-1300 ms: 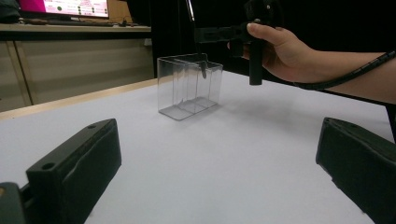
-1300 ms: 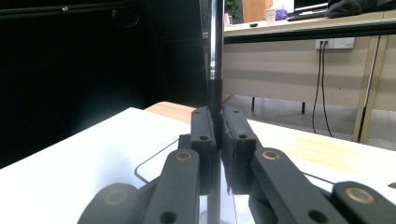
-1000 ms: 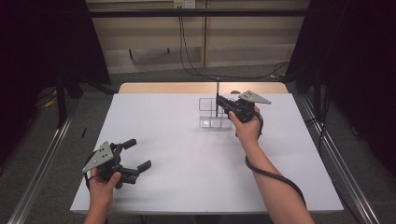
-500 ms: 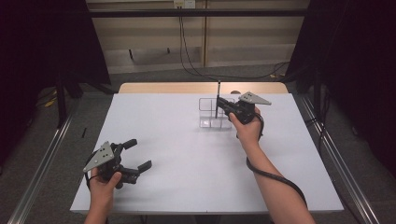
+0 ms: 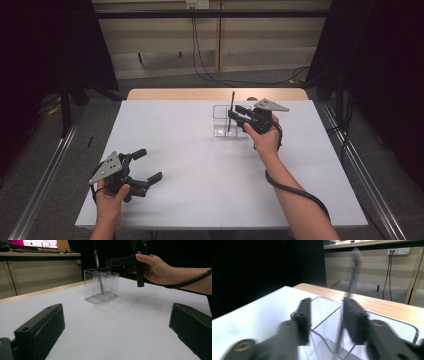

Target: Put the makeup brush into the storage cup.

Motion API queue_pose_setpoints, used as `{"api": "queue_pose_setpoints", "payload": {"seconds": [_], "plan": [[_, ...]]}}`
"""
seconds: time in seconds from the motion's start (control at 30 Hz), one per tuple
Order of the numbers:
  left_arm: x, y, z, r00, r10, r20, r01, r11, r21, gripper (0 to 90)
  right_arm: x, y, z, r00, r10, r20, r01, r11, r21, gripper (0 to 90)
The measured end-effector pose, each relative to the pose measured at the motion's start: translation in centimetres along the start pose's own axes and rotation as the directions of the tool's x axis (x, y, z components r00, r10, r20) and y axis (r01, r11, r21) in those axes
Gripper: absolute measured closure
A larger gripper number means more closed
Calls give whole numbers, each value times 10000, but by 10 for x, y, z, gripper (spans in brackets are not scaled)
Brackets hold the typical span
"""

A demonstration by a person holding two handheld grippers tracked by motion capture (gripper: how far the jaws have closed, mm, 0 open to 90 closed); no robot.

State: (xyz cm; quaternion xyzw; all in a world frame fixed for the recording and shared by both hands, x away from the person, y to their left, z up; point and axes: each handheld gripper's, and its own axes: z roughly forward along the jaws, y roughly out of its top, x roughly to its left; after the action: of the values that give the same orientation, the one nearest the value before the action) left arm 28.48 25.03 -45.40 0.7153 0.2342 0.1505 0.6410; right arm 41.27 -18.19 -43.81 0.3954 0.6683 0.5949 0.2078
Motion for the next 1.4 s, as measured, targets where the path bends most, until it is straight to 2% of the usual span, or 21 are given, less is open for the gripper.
{"api": "queue_pose_setpoints", "payload": {"seconds": [0.07, 0.2, 0.37, 0.63, 0.77, 0.83, 0.93, 1.2, 1.4], "plan": [[0, 0, 0, 10000, 10, 2, -10, 10000, 4, 0, 2, 1, -1, 10000, -33, -41, 33, 9999, -136, 527], [-1, 0, 0, 10000, 25, 7, -25, 10000, 13, 0, 3, 2, -3, 9999, -121, -102, 120, 9999, -77, 473], [0, 1, 0, 10000, 38, -12, -38, 10000, 8, 0, 3, 3, -7, 9998, 32, -187, -36, 9997, -238, 422], [0, 1, -1, 10000, 37, -36, -37, 10000, 10, 0, 4, 1, -12, 9996, 8, -273, -16, 9996, -270, 338], [0, 1, -1, 10000, 27, -52, -27, 10000, 5, 0, 6, 0, -14, 9986, -12, -536, -6, 9995, -325, 284], [0, 1, -1, 10000, 45, -65, -45, 10000, 11, 0, 8, -1, -14, 9986, -84, -521, 67, 9994, -331, 252], [0, 1, -1, 10000, 57, -37, -57, 10000, 1, 0, 10, -2, -15, 9984, -7, -571, -14, 9994, -353, 228], [0, 1, -1, 10000, 52, -62, -52, 10000, 3, 0, 12, -4, -19, 9981, -222, -578, 206, 9994, -276, 160], [-1, 1, -1, 10000, 15, -63, -15, 10000, 13, 0, 11, -4, -23, 9978, -221, -624, 203, 9993, -300, 145]]}}
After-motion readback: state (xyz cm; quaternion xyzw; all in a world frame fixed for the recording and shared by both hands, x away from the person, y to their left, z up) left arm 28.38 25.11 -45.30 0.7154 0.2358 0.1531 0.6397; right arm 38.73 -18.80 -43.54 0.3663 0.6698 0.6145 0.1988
